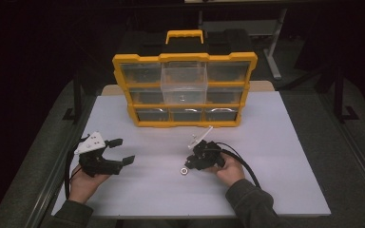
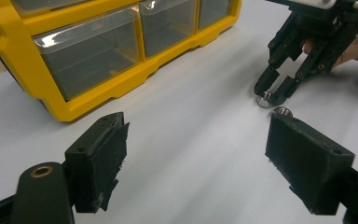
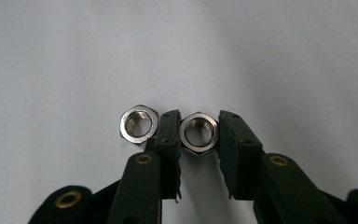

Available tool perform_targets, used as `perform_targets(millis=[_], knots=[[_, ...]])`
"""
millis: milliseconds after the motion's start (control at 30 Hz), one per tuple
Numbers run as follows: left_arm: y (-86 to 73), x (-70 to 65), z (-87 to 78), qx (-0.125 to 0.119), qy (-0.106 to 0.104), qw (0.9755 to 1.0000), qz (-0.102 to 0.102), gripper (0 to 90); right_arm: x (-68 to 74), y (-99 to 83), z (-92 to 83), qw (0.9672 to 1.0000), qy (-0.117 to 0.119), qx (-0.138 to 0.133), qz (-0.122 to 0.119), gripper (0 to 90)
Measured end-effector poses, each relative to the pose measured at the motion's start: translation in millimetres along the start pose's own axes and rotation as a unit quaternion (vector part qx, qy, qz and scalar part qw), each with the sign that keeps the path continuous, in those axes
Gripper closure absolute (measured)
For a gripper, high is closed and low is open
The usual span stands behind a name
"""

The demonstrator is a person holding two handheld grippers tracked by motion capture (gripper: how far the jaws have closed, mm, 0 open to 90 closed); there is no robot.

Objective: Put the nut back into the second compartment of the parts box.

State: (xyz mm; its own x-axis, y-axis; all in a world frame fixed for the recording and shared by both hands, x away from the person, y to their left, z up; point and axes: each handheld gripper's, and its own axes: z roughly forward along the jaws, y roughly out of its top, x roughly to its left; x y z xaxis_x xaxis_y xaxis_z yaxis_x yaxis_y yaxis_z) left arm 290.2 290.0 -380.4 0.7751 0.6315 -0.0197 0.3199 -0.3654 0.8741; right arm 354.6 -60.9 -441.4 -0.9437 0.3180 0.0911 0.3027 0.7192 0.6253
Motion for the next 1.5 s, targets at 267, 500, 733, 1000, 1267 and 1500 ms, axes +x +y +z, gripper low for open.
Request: perform_targets(millis=[267, 500, 733, 1000, 1267, 1500], knots=[[-0.3, -0.3, -0.2, 0.001, 0.001, 1.0, -0.001, 19.9, -3.6, 2.2, -19.0, 0.9992, 0.019, -0.023, 0.026, 68.8], [-0.4, -0.2, -0.5, 0.001, 0.002, 1.0, -0.001, 19.9, -4.9, 8.1, -48.1, 0.9978, 0.025, -0.046, 0.039, 68.8], [-0.6, 0.5, -1.9, 0.0, 0.003, 1.0, -0.004, 19.9, -10.3, 17.0, -76.4, 0.9964, 0.032, -0.069, 0.038, 68.8], [-0.2, 0.3, -2.5, -0.002, 0.005, 1.0, -0.004, 20.0, -9.6, 30.5, -101.7, 0.9944, 0.046, -0.09, 0.032, 68.8], [0.5, 1.0, -2.9, -0.006, 0.005, 1.0, -0.001, 19.9, -3.9, 49.3, -122.6, 0.9954, 0.049, -0.082, 0.01, 68.8], [0.5, 0.6, -3.5, -0.008, 0.005, 0.9999, -0.006, 20.0, 0.1, 64.4, -139.3, 0.9932, 0.067, -0.095, 0.0, 68.8]])
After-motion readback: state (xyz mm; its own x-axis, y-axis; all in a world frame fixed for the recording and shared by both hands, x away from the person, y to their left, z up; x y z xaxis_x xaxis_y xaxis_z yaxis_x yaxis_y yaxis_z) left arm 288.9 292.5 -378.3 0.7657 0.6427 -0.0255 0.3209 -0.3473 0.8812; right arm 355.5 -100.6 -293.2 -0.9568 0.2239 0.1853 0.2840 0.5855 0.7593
